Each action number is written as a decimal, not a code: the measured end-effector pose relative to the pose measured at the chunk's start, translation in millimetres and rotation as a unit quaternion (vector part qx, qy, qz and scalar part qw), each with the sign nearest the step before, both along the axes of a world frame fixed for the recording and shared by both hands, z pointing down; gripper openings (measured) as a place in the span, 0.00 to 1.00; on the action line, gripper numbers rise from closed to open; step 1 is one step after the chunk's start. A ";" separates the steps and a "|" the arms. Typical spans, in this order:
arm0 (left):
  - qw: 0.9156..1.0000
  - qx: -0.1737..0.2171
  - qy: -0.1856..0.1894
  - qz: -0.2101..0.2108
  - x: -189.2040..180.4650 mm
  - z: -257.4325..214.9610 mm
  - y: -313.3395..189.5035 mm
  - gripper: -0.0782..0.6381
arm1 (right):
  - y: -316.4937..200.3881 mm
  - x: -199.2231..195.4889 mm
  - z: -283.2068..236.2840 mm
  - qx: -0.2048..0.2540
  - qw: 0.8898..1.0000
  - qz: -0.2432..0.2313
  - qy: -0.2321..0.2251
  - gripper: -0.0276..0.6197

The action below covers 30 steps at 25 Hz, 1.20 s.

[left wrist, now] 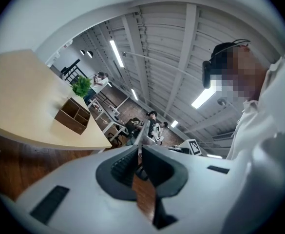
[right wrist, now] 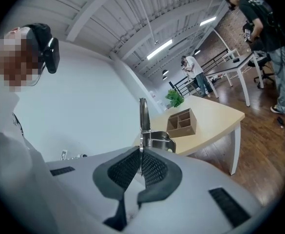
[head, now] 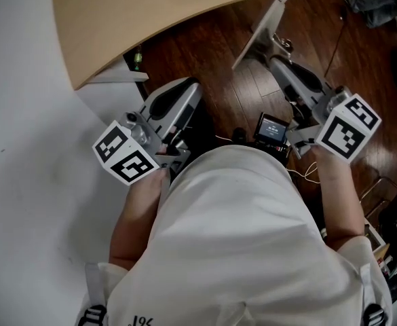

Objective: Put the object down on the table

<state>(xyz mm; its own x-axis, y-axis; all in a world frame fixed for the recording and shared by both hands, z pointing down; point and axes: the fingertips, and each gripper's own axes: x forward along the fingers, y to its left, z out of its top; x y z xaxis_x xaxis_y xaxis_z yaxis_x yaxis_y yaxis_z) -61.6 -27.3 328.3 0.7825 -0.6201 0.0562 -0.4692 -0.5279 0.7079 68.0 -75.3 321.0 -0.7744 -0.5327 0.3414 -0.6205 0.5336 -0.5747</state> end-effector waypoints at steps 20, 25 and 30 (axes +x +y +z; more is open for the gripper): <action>1.000 -0.002 -0.006 0.008 0.0 -0.1 -2.5 0.12 | -0.2 1.9 0.8 -0.002 1.000 0.019 -0.004 0.05; 1.000 -0.005 -0.004 0.011 1.3 3.0 0.0 0.12 | -1.2 1.0 -0.2 0.003 1.000 0.018 -0.001 0.05; 1.000 0.001 -0.005 -0.012 1.1 -2.6 1.3 0.12 | -1.5 -0.2 0.3 0.005 1.000 -0.002 0.001 0.05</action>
<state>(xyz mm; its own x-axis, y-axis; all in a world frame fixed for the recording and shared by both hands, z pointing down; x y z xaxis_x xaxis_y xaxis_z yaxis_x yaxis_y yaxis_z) -60.5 -25.9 325.7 0.7663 -0.6393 0.0639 -0.4899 -0.5170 0.7019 67.9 -76.8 321.3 -0.7761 -0.5334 0.3364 -0.6190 0.5423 -0.5681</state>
